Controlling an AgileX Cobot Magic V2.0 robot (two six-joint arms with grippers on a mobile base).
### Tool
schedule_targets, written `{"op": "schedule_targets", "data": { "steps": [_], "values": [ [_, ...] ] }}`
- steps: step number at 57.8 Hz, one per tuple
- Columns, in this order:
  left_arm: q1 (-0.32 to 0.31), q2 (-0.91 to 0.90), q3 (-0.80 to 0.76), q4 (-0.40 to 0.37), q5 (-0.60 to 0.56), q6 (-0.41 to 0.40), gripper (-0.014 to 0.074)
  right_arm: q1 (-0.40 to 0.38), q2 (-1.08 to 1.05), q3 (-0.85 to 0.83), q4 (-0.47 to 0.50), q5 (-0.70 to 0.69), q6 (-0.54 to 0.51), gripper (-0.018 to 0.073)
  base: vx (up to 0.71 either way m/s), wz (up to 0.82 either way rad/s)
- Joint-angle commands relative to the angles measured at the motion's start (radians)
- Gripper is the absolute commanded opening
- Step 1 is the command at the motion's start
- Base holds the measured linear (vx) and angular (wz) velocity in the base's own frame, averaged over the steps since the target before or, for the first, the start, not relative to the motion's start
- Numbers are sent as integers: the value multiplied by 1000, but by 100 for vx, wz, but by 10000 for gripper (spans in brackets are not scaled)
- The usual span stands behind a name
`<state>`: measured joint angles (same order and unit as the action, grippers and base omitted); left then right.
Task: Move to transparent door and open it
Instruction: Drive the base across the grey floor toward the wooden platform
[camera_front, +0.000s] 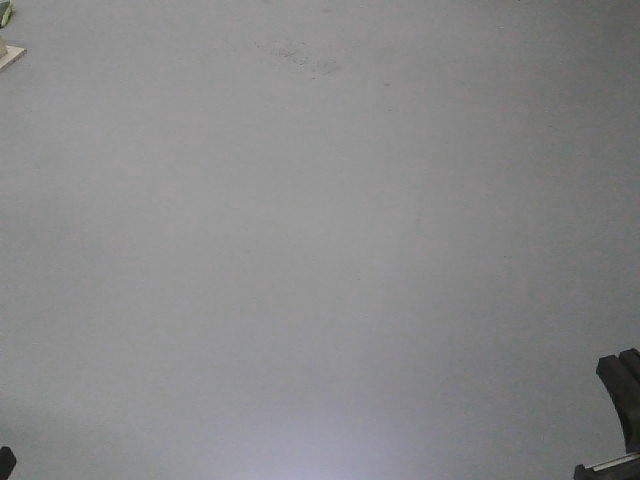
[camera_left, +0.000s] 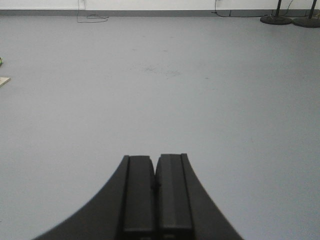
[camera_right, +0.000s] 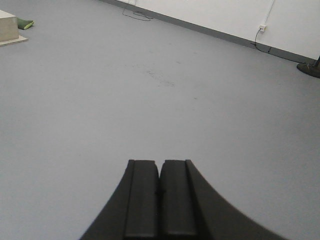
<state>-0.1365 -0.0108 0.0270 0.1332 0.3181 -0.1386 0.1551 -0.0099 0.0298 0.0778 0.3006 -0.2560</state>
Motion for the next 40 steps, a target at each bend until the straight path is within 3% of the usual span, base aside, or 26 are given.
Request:
{"op": "schedule_targets", "data": {
  "steps": [1, 40],
  "values": [
    [-3, -13, 22, -3, -78, -2, 4, -6, -14, 15, -4, -81, -6, -1, 0, 0],
    [-3, -13, 22, -3, -78, -2, 4, -6, -14, 15, -4, -81, -6, -1, 0, 0]
  ]
}}
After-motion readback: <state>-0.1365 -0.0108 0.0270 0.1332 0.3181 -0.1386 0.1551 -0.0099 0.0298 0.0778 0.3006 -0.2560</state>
